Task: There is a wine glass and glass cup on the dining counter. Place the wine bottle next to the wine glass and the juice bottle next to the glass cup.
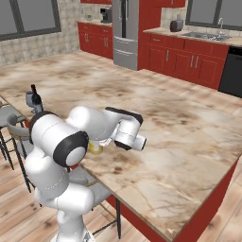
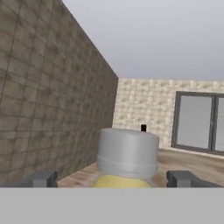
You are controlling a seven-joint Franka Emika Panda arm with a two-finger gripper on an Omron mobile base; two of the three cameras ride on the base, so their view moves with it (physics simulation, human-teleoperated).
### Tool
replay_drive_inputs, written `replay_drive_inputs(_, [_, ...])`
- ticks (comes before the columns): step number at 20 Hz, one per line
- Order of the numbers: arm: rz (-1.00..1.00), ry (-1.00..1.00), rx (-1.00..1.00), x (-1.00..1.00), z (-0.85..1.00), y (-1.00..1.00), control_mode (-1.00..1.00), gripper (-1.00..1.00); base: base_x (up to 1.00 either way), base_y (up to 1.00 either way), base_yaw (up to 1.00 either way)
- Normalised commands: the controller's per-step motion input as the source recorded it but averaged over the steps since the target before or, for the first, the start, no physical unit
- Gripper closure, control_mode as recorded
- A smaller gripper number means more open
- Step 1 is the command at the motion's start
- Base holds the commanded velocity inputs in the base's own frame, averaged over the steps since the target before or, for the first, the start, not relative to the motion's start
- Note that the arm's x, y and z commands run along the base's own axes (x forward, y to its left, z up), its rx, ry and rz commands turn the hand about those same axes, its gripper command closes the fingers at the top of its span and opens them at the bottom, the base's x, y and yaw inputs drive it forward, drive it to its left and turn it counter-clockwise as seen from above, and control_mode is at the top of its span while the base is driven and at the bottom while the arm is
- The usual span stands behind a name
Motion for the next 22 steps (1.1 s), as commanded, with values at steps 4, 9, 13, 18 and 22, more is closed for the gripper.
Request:
replay_drive_inputs(4, [-0.02,0.14,0.0,0.11,0.0,-0.21,-1.0,-1.0,0.0,0.0,0.0])
replay_drive_inputs(9, [0.0,0.14,0.0,-0.03,0.0,-0.13,-1.0,-1.0,0.0,0.0,0.0])
replay_drive_inputs(13, [0.0,0.01,0.0,-0.25,0.02,-0.05,-1.0,-1.0,0.0,0.0,0.0])
replay_drive_inputs(18, [-0.05,0.0,-0.04,-0.48,0.15,-0.02,-1.0,-1.0,0.0,0.0,0.0])
replay_drive_inputs(22, [-0.12,0.01,-0.15,-0.5,0.18,0.0,-1.0,-1.0,0.0,0.0,0.0])
